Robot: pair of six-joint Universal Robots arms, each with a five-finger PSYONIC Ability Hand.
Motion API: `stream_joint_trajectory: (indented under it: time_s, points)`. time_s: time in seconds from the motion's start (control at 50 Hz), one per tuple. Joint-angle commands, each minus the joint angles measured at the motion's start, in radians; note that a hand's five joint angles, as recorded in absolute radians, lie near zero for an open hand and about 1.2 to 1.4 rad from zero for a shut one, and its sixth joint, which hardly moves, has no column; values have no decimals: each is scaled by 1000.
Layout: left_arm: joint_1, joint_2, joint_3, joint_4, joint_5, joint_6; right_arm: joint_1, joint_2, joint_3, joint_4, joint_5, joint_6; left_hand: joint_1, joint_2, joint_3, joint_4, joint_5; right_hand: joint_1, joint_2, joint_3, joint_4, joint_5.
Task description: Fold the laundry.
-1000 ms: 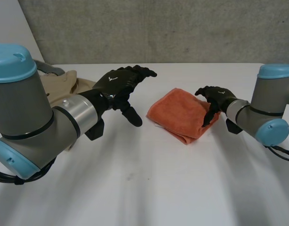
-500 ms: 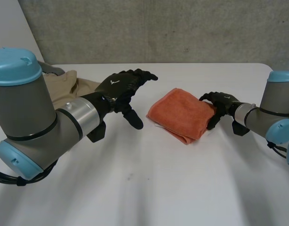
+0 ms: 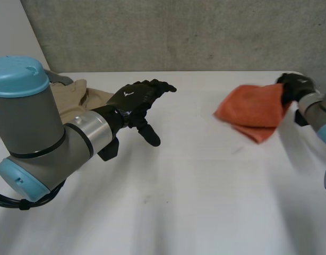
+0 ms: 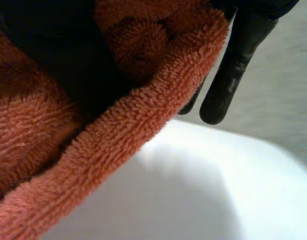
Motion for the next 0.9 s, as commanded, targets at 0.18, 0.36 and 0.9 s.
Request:
stream_joint_trajectory:
  time_s: [0.18,0.36,0.9]
  points:
    - [2,-7,-1,6,-1,-1,-181,31,-24,-59,174,-165,-6,-2,-8,0,-23,513,237,225,210,272]
    - [2,-13,-1,6,-3,-1,-220,40,-9,-55,138,-211,-9,-4,-11,-3,-26,513,237,225,210,272]
    - [52,105,3,8,-9,16,-173,-483,358,111,356,-795,-18,-13,-20,-12,-34,-708,-985,-997,-1012,-950]
